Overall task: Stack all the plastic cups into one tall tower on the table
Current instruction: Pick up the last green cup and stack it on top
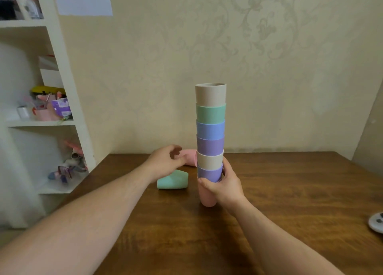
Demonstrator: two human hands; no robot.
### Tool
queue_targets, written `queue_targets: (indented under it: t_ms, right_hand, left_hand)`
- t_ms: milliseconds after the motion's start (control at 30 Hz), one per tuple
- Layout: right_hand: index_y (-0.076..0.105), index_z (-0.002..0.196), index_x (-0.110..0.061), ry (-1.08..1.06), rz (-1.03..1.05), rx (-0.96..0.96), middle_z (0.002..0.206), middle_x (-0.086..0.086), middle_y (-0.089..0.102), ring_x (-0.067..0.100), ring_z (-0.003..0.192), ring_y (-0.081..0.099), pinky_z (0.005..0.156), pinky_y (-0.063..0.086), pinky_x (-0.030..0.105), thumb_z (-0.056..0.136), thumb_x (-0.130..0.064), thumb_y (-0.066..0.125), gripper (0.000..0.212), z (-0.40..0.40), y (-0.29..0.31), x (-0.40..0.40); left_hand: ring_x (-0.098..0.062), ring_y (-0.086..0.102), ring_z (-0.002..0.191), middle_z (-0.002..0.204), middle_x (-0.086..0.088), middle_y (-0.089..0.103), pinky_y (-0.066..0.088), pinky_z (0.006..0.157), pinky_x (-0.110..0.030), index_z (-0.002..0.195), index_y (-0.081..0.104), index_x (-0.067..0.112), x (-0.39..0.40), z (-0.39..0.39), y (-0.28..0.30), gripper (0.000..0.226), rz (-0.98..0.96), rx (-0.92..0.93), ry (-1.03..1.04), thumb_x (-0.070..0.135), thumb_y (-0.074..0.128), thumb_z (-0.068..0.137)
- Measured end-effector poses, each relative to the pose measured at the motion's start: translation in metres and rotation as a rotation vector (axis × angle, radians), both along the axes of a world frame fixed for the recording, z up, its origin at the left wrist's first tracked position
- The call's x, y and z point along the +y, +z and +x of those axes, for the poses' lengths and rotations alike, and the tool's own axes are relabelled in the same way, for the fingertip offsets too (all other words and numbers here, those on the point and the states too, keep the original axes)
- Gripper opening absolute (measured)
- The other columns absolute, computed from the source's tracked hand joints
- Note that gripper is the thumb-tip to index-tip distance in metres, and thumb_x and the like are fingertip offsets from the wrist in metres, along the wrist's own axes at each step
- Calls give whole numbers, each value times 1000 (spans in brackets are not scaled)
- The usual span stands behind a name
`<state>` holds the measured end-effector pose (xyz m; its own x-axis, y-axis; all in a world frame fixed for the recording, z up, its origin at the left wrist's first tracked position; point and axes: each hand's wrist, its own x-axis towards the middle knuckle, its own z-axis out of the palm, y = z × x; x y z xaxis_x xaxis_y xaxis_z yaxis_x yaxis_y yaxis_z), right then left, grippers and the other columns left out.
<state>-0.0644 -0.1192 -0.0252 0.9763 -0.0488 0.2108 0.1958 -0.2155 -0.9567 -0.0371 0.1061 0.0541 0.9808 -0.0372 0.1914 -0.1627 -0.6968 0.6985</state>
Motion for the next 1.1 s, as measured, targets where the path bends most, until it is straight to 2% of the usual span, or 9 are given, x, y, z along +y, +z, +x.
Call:
queue_targets:
  t_ms: [100,167,200,267,333,500,667,833,1100]
  right_hand:
    - [49,151,-55,1,10,1,130,-27,75,3,119,73,109,60,43,57,-44,99,107,1,-1,1]
    - [49,151,-56,0,10,3,129,-28,75,3,119,73,109,60,43,58,-44,99,106,2,-1,1]
    - [49,151,-56,1,6,2,128,-28,75,3,119,73,108,60,42,58,-44,99,106,2,-1,1]
    - [49,151,-56,2,-3,2,128,-28,74,3,119,73,108,60,42,58,-45,99,106,3,-2,1]
    - [49,152,-55,0,-4,5,128,-28,75,2,118,73,108,60,42,58,-45,99,107,3,-2,1]
    - [49,154,-51,-3,-9,12,131,-26,74,5,120,73,110,60,44,57,-46,100,110,6,2,2]
    - [46,156,-48,0,-3,21,136,-19,70,13,125,70,111,58,48,70,-32,101,104,6,4,4]
    - [50,136,-65,-20,-5,39,129,-26,74,8,120,73,110,59,45,62,-39,100,93,6,3,4]
    - [45,158,-45,-27,-11,44,140,-14,70,17,127,69,111,58,49,74,-25,100,102,4,7,7]
  left_hand:
    - [-26,47,144,155,4,56,41,117,-42,151,56,28,14,-1,-33,82,482,27,64,70,73,83]
    - [-28,33,152,167,4,38,32,123,-45,162,38,33,16,-3,-50,90,732,81,5,54,79,86]
    - [-27,30,154,170,3,32,30,125,-45,165,30,34,17,-4,-57,93,755,107,-14,44,80,88]
    - [-27,31,154,171,3,28,29,125,-44,167,24,36,19,-3,-62,91,703,126,3,21,75,92]
    - [-28,36,152,169,2,31,33,123,-43,167,25,38,21,-1,-62,91,682,115,9,13,71,92]
    - [-30,48,136,148,-1,51,46,111,-45,159,30,34,25,-5,-52,100,566,121,84,38,86,76]
    - [-23,55,113,122,4,58,55,92,-42,133,46,35,28,-7,-40,77,286,70,171,49,90,71]
    - [-27,54,128,146,-7,52,48,101,-38,156,50,36,25,-8,-32,82,-9,-22,203,42,86,83]
    - [-27,54,136,156,-3,51,53,108,-47,162,35,37,16,-20,-44,105,-21,58,212,30,95,77]
